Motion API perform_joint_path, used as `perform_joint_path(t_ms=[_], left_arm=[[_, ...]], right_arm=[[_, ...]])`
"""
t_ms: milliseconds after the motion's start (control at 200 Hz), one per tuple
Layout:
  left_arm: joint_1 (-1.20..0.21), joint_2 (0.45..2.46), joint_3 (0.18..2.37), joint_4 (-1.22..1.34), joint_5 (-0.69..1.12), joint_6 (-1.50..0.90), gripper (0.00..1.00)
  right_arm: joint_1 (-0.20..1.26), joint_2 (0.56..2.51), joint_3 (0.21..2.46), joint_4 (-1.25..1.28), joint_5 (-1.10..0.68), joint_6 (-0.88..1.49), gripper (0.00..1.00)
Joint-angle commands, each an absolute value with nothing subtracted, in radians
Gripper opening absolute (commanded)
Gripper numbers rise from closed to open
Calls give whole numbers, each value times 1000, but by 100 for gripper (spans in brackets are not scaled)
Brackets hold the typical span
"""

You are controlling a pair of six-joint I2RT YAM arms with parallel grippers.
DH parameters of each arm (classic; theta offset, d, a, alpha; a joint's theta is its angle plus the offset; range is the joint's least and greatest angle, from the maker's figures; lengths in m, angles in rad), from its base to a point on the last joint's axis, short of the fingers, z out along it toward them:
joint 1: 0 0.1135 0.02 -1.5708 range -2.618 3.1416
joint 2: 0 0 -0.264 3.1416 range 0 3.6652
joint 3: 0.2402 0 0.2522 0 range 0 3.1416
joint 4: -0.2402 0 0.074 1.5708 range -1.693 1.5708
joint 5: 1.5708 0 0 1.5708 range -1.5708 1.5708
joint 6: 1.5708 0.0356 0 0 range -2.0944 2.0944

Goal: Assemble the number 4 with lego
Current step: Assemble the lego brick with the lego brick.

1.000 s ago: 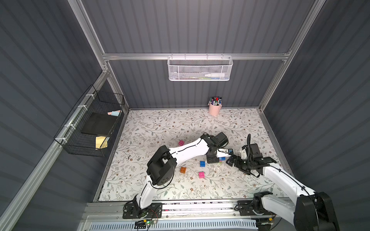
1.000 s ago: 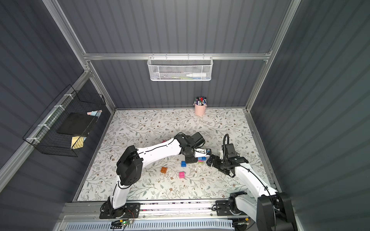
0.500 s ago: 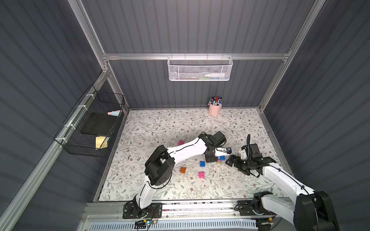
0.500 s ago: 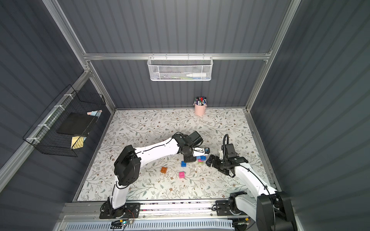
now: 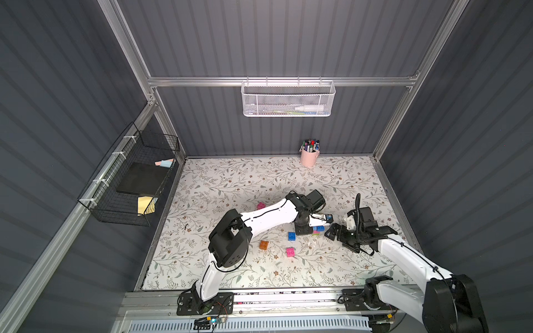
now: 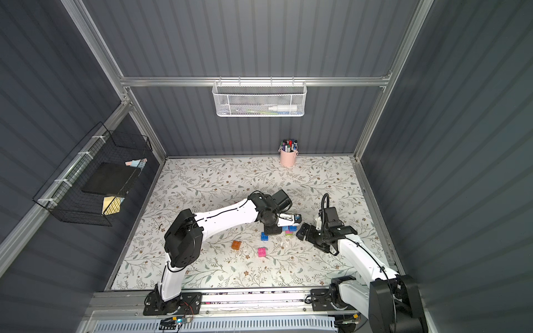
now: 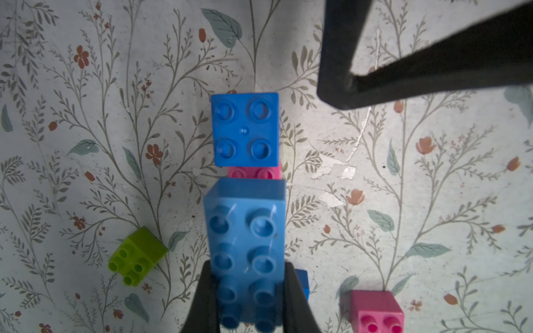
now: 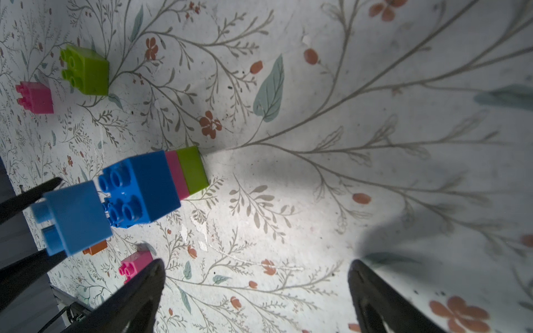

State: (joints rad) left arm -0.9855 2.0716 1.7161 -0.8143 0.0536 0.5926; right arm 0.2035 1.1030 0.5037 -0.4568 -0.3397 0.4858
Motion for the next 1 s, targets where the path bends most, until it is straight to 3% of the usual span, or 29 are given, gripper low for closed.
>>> perform_joint_path(t_ms=[0, 995], left_arm=[[-980, 2086, 1748, -850, 74, 621, 0], [-982, 2205, 1835, -901, 31, 683, 0]], right_arm=[[199, 1098, 497, -459, -347, 482, 99], [193, 1095, 501, -473, -362, 477, 99]])
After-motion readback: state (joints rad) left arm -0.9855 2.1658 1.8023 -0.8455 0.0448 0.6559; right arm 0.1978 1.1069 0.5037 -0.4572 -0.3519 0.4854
